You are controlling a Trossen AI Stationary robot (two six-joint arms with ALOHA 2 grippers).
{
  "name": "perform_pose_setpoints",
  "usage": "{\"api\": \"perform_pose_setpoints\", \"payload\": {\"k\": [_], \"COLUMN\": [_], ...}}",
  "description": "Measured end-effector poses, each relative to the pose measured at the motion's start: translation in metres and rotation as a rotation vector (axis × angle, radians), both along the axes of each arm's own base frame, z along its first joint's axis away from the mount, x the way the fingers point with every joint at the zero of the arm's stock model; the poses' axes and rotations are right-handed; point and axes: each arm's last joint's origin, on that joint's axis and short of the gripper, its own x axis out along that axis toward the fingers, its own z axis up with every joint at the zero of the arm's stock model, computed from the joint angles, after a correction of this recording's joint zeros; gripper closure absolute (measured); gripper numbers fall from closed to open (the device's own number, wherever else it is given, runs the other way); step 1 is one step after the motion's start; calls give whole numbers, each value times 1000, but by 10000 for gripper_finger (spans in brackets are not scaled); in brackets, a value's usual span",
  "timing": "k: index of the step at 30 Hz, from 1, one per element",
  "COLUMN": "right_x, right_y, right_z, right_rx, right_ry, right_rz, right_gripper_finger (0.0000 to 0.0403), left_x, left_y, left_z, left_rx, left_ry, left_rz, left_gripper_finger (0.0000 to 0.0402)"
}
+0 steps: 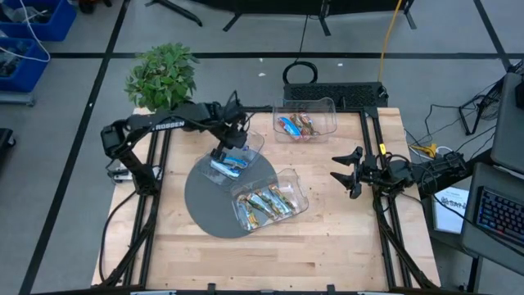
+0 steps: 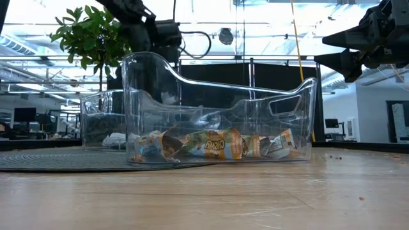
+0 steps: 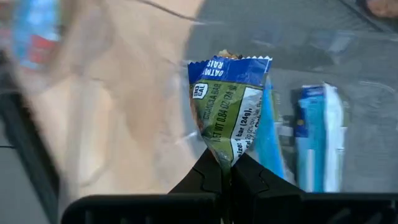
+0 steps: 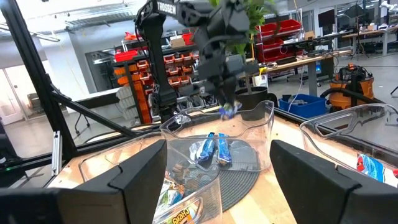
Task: Pick and place Granola Bars by type
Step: Put the blue granola bar into the top left transparent bin
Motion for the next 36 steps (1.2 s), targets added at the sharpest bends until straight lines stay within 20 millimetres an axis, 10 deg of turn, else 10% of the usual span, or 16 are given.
{"api": "perform_pose_setpoints", "payload": {"k": [24,36], "right_x": [0,0], "right_y": [0,0], "right_z": [0,0], "right_rx": [0,0], "right_ry": [0,0], "right_rz": [0,0], "right_gripper_finger": [124,124], "left_x": [20,17], "left_y": [-3,-4], "left_z": [-76,-67], "left_rx": [13,-38], "left_ry": [100,67], "left_rz": [34,77], "left_gripper_finger": [392,278]}}
